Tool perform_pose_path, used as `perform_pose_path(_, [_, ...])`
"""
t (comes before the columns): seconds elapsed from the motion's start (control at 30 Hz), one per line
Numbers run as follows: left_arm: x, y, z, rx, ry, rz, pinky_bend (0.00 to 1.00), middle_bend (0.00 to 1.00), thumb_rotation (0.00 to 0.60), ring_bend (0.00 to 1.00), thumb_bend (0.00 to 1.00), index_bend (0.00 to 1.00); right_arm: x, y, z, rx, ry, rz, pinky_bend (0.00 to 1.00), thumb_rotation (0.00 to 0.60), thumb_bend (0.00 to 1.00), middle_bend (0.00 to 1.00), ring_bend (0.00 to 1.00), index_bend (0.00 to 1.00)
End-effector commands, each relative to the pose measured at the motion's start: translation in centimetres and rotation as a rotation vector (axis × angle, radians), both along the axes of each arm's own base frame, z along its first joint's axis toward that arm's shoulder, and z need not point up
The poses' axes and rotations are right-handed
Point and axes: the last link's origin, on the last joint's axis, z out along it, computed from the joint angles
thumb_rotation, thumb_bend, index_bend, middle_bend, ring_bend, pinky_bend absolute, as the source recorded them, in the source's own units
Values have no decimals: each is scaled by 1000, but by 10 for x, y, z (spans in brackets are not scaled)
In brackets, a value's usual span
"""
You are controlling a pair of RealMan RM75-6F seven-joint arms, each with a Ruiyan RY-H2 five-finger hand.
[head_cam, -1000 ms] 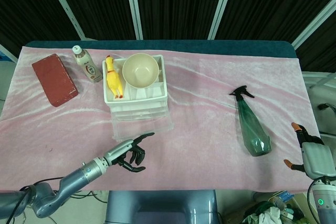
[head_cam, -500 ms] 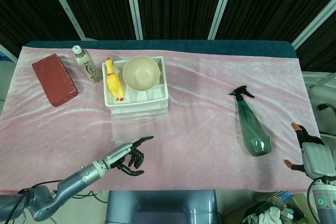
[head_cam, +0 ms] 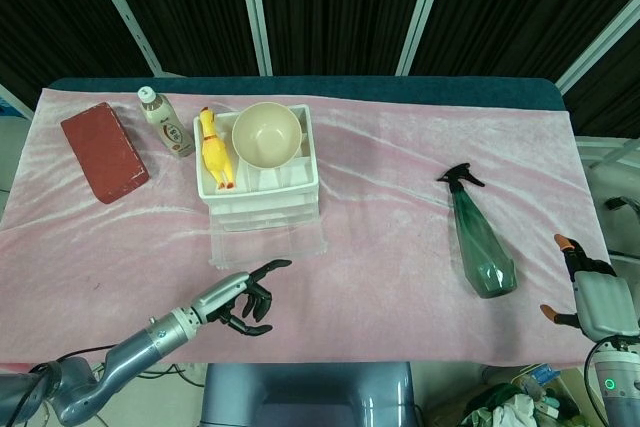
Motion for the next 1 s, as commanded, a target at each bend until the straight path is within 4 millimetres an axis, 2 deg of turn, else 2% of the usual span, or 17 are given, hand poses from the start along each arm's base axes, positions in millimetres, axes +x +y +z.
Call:
perform_pose_path(0.03, [-2,-3,1,-1,1,-4,691,697,600,609,273,0,0,0,0,0,-1,-1,242,600,0,99,283,68])
perform_pose_path(0.23, [-10,-10,2,-8,7,14,691,697,600,609,273,0,0,0,-1,5,0,-2,242,600,0,99,283,68])
perform_pose_path(0.37, [-13,-22,6,-40,17,-15,692,688,600,608,273,0,0,-1,-1,3,0,-2,242,600,0,99,283,68])
perform_pose_path(0.53, [-23,-35,25,17,107,-145,680,646,600,566,273,10,0,-1,-1,3,1,-1,242,600,0,99,283,68])
perform_pose_path(0.6, [-27,-39,35,66,157,-185,647,607,600,522,273,27,0,0,-1,4,1,-1,242,600,0,99,283,68])
perform_pose_path(0.77, [-45,-59,67,224,382,-292,390,429,600,325,256,22,0,0,-1,1,2,-4,242,600,0,99,283,68])
perform_pose_path(0.83, [-51,-65,80,298,457,-301,326,379,600,276,237,18,0,0,-1,-1,2,-4,242,600,0,99,283,68])
perform_pose_path(1.0, [-64,-80,116,545,575,-182,269,307,600,213,200,17,0,0,0,-5,6,-6,242,600,0,99,282,68])
